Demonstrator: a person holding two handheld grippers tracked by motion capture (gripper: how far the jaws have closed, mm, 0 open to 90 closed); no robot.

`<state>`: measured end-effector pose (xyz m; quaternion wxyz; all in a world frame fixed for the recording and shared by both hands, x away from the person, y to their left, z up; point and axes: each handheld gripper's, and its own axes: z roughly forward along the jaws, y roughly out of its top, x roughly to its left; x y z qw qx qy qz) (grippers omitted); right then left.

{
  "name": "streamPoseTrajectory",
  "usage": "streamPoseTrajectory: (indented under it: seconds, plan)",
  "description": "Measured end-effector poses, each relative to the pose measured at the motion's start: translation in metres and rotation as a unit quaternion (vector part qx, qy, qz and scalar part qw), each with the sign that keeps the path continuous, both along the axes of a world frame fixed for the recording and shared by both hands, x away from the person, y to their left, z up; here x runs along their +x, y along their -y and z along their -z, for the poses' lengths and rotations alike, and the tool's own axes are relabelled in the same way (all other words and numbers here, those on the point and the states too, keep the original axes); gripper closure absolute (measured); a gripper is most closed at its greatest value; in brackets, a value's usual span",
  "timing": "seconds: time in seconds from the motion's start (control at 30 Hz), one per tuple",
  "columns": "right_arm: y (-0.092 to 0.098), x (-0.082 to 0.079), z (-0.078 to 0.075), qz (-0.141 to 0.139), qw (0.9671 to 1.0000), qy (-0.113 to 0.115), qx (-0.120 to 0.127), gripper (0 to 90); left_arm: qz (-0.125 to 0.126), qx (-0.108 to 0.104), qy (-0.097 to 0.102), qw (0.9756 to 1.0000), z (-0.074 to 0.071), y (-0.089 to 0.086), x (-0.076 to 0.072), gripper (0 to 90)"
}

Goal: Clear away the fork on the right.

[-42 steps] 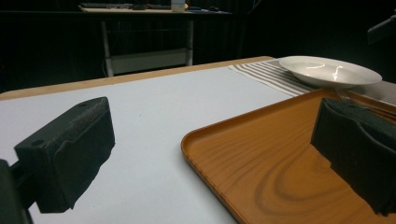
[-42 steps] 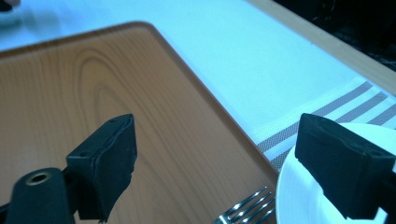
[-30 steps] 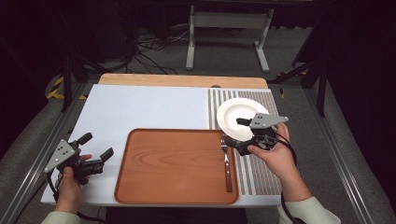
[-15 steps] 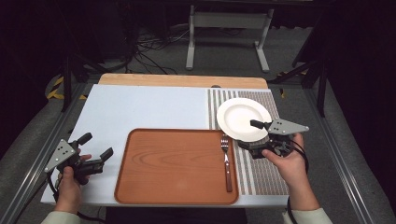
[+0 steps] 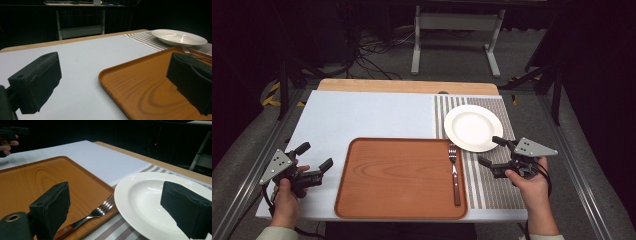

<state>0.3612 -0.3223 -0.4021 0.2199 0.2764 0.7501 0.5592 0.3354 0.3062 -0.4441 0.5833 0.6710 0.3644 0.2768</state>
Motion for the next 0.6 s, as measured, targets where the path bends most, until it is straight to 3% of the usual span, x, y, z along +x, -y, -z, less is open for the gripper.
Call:
streamPoseTrajectory:
  seconds: [0.1,0.5,0.6]
  plan:
    - [0.007,-0.003,0.009,0.008,0.9999,0.001,0.014,9.7,-0.001,-0.001,0.0,1.0,0.0,0.0,0.0,0.4]
    - [0.026,-0.005,0.037,0.036,0.999,-0.011,0.023,9.8,0.001,-0.001,0.001,1.0,0.0,0.0,0.0,0.4]
    - [0.026,-0.008,0.043,0.045,0.9987,-0.02,0.011,9.8,0.002,-0.001,0.001,1.0,0.0,0.0,0.0,0.4]
